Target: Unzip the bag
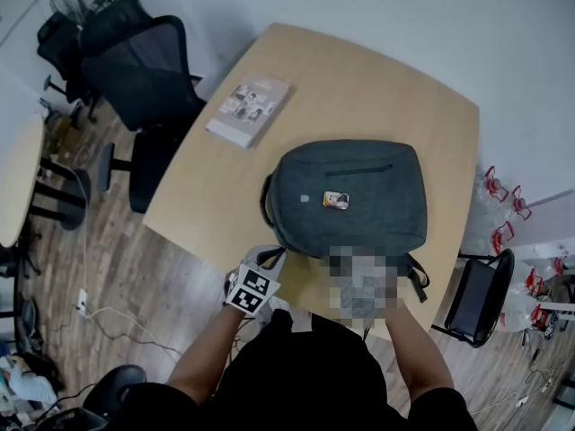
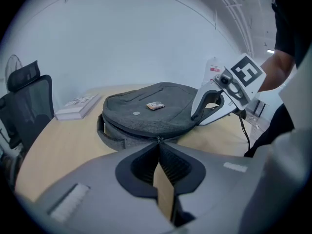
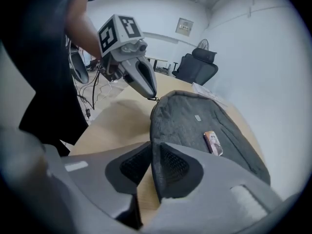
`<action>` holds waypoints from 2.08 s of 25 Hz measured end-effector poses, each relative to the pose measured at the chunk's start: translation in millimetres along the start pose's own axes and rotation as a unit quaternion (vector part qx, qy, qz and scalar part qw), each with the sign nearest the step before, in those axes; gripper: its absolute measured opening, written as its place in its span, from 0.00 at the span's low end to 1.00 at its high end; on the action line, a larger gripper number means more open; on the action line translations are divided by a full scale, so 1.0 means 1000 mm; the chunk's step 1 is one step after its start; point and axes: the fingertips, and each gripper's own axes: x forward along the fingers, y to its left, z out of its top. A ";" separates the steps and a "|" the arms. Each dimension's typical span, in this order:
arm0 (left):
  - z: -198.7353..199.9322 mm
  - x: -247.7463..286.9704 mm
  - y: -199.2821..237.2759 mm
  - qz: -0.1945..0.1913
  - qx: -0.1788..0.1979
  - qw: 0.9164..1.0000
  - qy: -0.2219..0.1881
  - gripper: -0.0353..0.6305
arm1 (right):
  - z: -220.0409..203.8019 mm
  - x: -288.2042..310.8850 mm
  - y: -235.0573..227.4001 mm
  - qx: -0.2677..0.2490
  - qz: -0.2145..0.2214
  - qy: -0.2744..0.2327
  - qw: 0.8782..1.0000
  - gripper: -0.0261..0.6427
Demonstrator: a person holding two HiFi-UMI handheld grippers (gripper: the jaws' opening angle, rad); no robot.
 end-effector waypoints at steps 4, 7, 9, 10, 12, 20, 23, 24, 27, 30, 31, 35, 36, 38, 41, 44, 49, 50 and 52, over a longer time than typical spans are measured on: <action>0.000 -0.001 -0.004 0.000 -0.015 1.000 -0.008 0.09 | 0.009 -0.002 -0.011 0.074 -0.001 -0.018 0.997 0.08; 0.003 -0.001 -0.015 -0.005 -0.008 1.000 -0.011 0.10 | 0.017 -0.003 -0.017 0.124 0.006 -0.032 0.992 0.08; 0.007 0.002 -0.025 -0.012 0.002 1.000 -0.013 0.10 | 0.024 -0.001 -0.020 0.141 0.008 -0.038 0.989 0.08; 0.008 0.004 -0.029 -0.012 0.004 1.000 -0.013 0.11 | 0.027 0.000 -0.020 0.148 0.008 -0.039 0.988 0.08; 0.010 0.007 -0.033 -0.010 0.000 1.000 -0.015 0.11 | 0.032 0.003 -0.022 0.162 0.008 -0.039 0.986 0.08; 0.020 0.014 -0.039 -0.024 -0.039 0.998 -0.031 0.11 | 0.043 0.009 -0.027 0.166 0.002 -0.043 0.985 0.08; 0.020 0.017 -0.042 -0.030 -0.052 0.998 -0.034 0.11 | 0.042 0.013 -0.025 0.169 0.001 -0.042 0.985 0.08; 0.019 0.017 -0.042 -0.031 -0.058 0.997 -0.035 0.11 | 0.042 0.014 -0.025 0.168 0.000 -0.042 0.985 0.08; 0.015 0.016 -0.038 -0.020 -0.075 0.996 -0.041 0.11 | 0.043 0.013 -0.021 0.163 -0.003 -0.049 0.985 0.11; 0.013 0.010 -0.030 0.002 -0.078 0.996 -0.050 0.12 | 0.050 0.003 -0.016 0.167 -0.002 -0.069 0.984 0.32; 0.013 0.005 -0.026 0.007 -0.079 0.995 -0.054 0.15 | 0.052 -0.004 -0.018 0.173 -0.009 -0.080 0.982 0.34; 0.026 -0.021 -0.001 0.039 -0.081 0.992 -0.084 0.24 | 0.052 -0.040 -0.036 0.244 -0.052 -0.141 0.958 0.30; 0.032 -0.028 0.008 0.050 -0.080 0.991 -0.094 0.24 | 0.051 -0.048 -0.043 0.263 -0.062 -0.155 0.950 0.29; 0.046 -0.039 0.022 0.066 -0.075 0.989 -0.111 0.24 | 0.050 -0.063 -0.056 0.289 -0.087 -0.178 0.937 0.27; 0.076 -0.051 0.034 0.081 -0.059 0.985 -0.143 0.19 | 0.056 -0.091 -0.076 0.306 -0.136 -0.216 0.917 0.08; 0.108 -0.062 0.039 0.100 -0.042 0.977 -0.183 0.10 | 0.068 -0.117 -0.090 0.305 -0.173 -0.249 0.903 0.04; 0.148 -0.072 0.033 0.097 -0.039 0.970 -0.221 0.08 | 0.075 -0.148 -0.111 0.288 -0.229 -0.270 0.890 0.04; 0.152 -0.072 0.032 0.098 -0.038 0.968 -0.226 0.08 | 0.074 -0.153 -0.113 0.287 -0.238 -0.271 0.887 0.04; 0.158 -0.071 0.032 0.099 -0.035 0.967 -0.232 0.08 | 0.069 -0.159 -0.117 0.288 -0.251 -0.272 0.883 0.04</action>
